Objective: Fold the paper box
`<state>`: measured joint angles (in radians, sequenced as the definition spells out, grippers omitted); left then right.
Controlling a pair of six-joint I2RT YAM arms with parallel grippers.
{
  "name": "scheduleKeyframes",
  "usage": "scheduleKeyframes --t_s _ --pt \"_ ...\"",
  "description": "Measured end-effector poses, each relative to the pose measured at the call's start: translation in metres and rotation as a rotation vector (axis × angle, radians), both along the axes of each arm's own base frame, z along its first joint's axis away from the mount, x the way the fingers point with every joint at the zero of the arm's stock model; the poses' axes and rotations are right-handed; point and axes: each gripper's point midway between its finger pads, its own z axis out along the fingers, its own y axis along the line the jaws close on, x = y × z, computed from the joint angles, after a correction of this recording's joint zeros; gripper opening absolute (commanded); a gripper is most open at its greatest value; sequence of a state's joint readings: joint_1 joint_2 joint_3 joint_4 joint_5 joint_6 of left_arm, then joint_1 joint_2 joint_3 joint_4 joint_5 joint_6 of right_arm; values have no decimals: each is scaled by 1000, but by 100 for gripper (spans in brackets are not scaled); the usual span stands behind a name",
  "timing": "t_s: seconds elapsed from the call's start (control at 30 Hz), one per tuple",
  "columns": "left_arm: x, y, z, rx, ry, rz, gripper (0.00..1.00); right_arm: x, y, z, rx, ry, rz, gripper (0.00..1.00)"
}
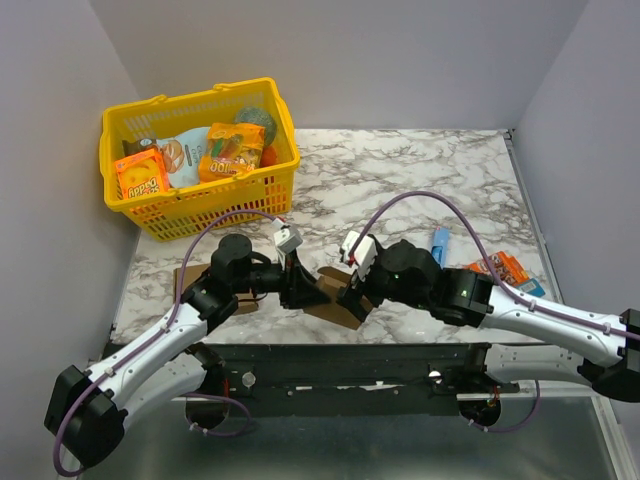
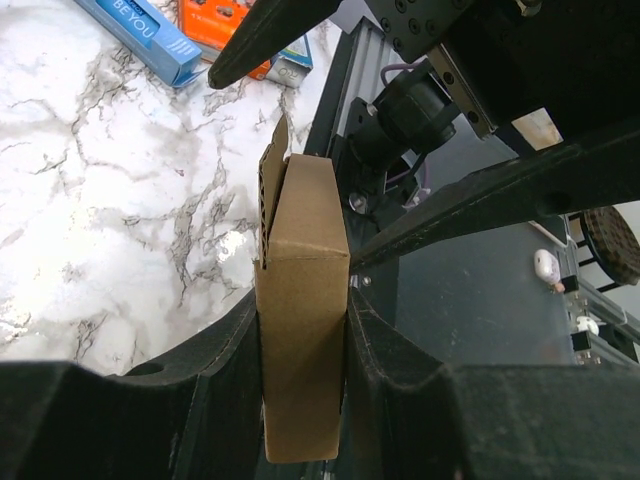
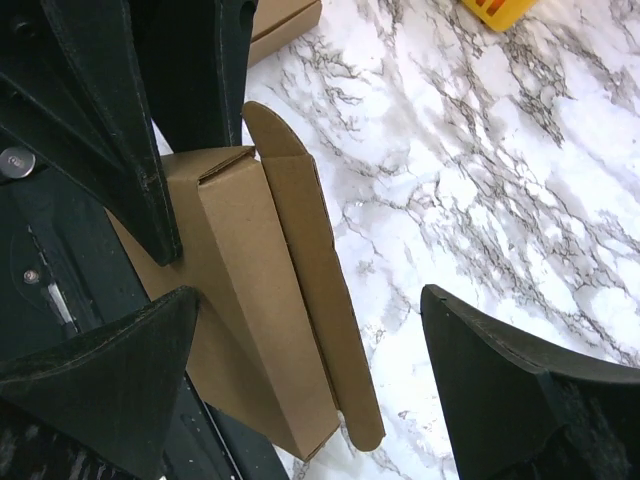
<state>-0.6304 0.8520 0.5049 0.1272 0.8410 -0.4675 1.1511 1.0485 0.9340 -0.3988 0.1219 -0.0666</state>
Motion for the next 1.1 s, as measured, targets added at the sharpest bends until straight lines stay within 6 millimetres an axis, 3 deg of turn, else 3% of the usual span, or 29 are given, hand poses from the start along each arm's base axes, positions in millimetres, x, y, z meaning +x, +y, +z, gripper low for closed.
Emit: scheduleKeyframes --t_s 0.2,0.6,1.03,1.1 --pt "0 0 -1 3 3 3 16 -3 8 -2 -4 20 32 100" --pt "12 5 -19 81 94 107 15 -30 32 -30 -67 83 96 99" --pt "18 8 -24 80 260 205 14 -30 43 -51 -155 33 -39 94" --pt "18 8 -26 74 272 212 14 -30 44 -53 -159 37 -57 87"
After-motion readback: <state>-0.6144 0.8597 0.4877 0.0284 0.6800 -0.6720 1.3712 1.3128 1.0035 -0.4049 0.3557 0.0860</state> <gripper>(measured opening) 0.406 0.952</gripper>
